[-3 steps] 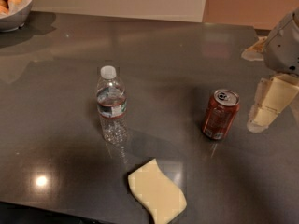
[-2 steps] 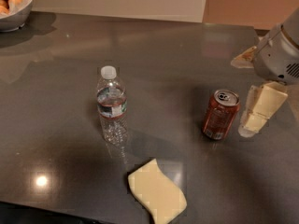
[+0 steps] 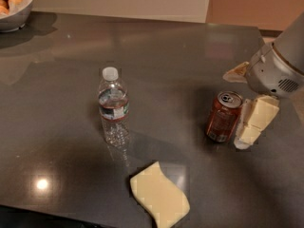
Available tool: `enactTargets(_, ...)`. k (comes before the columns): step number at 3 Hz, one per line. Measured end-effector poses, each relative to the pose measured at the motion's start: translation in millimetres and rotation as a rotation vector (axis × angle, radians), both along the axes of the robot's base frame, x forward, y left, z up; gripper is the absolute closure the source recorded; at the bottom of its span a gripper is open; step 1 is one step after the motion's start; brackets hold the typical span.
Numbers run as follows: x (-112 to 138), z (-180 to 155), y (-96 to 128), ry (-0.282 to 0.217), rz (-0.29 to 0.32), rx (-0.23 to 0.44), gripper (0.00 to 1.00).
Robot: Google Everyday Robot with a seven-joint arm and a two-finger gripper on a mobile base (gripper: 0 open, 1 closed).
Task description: Pick coke can
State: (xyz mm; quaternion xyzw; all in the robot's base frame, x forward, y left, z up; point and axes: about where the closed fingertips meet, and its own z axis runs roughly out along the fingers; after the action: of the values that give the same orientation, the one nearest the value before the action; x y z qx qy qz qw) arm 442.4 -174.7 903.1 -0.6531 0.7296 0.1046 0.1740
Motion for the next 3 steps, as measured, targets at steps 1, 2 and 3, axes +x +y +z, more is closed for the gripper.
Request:
enactTargets(1,-1.6,-10.8,2.6,0.022,0.011,0.013,0.18)
enactTargets(2,-0.8,-14.0,1.3,0.037,0.009,0.03,0.41)
enactTargets(3,0.6,-9.4,1.1,0.043,0.008,0.047,0.65)
